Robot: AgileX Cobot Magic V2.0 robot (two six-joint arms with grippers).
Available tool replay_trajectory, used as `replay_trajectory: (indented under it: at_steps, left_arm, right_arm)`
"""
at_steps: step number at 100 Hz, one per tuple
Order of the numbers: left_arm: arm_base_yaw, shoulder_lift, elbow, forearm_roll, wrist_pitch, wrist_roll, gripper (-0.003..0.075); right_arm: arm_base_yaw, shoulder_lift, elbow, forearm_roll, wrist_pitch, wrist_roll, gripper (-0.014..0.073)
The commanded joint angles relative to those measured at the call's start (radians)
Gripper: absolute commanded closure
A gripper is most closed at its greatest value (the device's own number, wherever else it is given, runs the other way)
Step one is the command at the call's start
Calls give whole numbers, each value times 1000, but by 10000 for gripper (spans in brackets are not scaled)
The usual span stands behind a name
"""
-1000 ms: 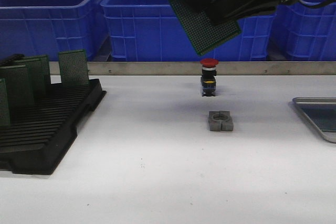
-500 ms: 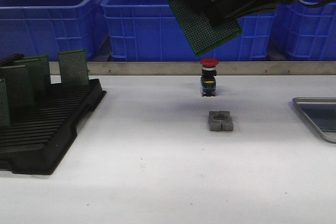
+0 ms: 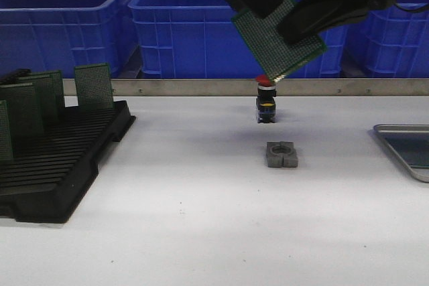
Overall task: Place circuit board on tray
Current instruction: 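Release the left gripper and carry the board toward the metal tray, then lower the second board onto the tray beside the first, open right gripper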
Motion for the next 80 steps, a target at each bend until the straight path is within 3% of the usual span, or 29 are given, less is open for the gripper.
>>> replay_trajectory:
  at_steps: [1, 12, 35, 53, 80]
  left_arm:
    - [-5, -58, -25, -59, 43, -10, 67]
    - [-5, -58, -25, -59, 43, -10, 67]
    - [-5, -58, -25, -59, 43, -10, 67]
    - [-5, -58, -25, -59, 43, -10, 67]
    - [-5, -58, -25, -59, 43, -10, 67]
  right_arm:
    - [-35, -45, -58, -47, 65, 124, 659]
    - [-91, -45, -89, -133, 65, 245, 659]
    - [-246, -43, -88, -136, 51, 275, 659]
    - [-373, -7, -88, -136, -16, 393, 659]
    - [-470, 121, -88, -135, -25, 454, 659]
